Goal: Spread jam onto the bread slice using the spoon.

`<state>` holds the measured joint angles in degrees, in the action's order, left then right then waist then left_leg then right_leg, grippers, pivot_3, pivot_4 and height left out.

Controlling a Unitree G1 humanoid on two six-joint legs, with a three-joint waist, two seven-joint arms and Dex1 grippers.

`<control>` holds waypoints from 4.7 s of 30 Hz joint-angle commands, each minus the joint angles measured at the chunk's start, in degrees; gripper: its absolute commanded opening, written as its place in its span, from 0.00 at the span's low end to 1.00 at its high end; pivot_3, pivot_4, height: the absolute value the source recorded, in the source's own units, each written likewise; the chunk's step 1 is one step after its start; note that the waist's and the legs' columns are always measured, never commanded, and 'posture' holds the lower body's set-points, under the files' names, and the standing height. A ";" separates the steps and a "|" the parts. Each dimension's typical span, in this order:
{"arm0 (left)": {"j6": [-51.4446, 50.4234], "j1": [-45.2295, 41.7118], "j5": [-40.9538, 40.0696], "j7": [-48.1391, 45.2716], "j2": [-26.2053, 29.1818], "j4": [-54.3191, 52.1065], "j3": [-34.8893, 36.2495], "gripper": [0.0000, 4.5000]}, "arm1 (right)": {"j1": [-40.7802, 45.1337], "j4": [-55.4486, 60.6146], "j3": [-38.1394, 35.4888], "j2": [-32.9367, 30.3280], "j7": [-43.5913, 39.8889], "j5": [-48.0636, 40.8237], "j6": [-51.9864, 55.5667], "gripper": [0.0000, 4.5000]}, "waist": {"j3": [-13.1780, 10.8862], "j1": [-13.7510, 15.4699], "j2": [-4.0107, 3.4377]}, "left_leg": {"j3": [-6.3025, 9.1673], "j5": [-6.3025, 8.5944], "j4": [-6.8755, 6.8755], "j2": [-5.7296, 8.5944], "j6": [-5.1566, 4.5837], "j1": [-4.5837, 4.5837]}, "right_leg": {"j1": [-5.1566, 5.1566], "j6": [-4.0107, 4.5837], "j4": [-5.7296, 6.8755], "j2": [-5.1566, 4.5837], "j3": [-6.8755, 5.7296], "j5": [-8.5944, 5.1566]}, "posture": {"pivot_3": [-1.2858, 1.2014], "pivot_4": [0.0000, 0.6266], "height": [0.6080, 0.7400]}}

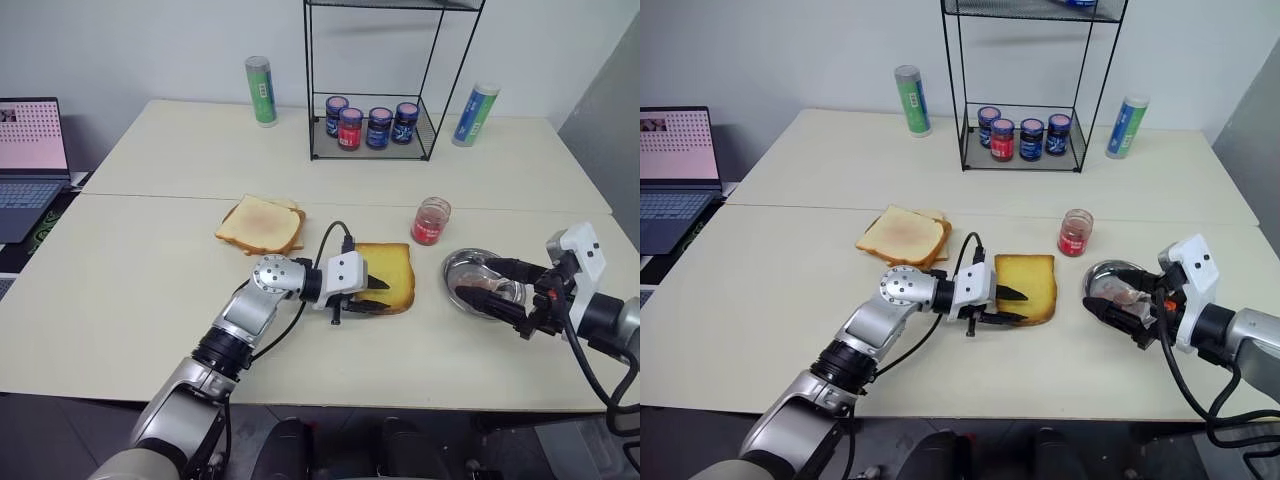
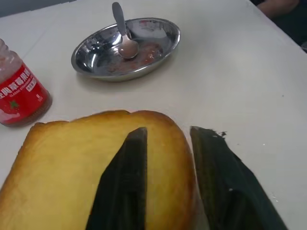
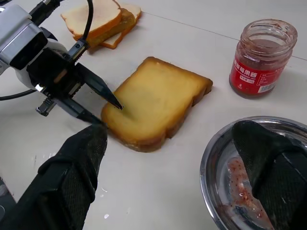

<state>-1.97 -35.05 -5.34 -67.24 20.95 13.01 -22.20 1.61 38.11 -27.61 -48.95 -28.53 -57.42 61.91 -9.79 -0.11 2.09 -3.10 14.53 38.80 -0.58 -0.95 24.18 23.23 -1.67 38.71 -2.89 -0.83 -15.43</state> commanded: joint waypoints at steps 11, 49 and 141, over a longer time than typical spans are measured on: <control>-26.43 0.20 -17.40 -0.55 8.88 -16.46 14.64 0.98 | -6.97 -0.61 -5.39 -0.04 -0.48 0.13 -2.38 1.00 | 0.01 0.05 -0.02 | 0.04 0.00 0.00 0.00 0.00 0.00 | 0.00 -0.02 0.01 -0.01 -0.02 -0.01 | 0.52 0.24 1.00; -40.51 8.43 -28.49 14.55 12.25 -37.90 19.01 0.99 | 17.74 -57.58 -11.28 18.81 9.15 2.36 -9.44 1.00 | 0.05 -0.05 -0.30 | -0.21 -0.01 -0.04 -0.06 0.02 -0.26 | -0.07 0.02 0.16 0.20 0.25 -0.03 | 0.52 0.24 1.00; -39.02 3.88 -28.43 26.80 5.92 -33.85 20.81 1.00 | 39.80 -55.21 18.45 31.41 11.70 41.78 -39.80 0.01 | -0.11 -0.33 -0.45 | -0.20 -0.03 -0.06 -0.03 0.06 -0.13 | 0.04 0.02 0.12 0.00 0.18 -0.02 | 0.52 0.24 1.00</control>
<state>-41.81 -29.83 -33.40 -40.49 26.94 -19.79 -1.90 39.80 -19.46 -6.43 -18.19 -18.19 -12.74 19.20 -9.90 -0.44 1.64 -3.29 14.50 38.74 -0.61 -0.90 24.04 23.27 -1.65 38.84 -2.89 -0.65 -15.46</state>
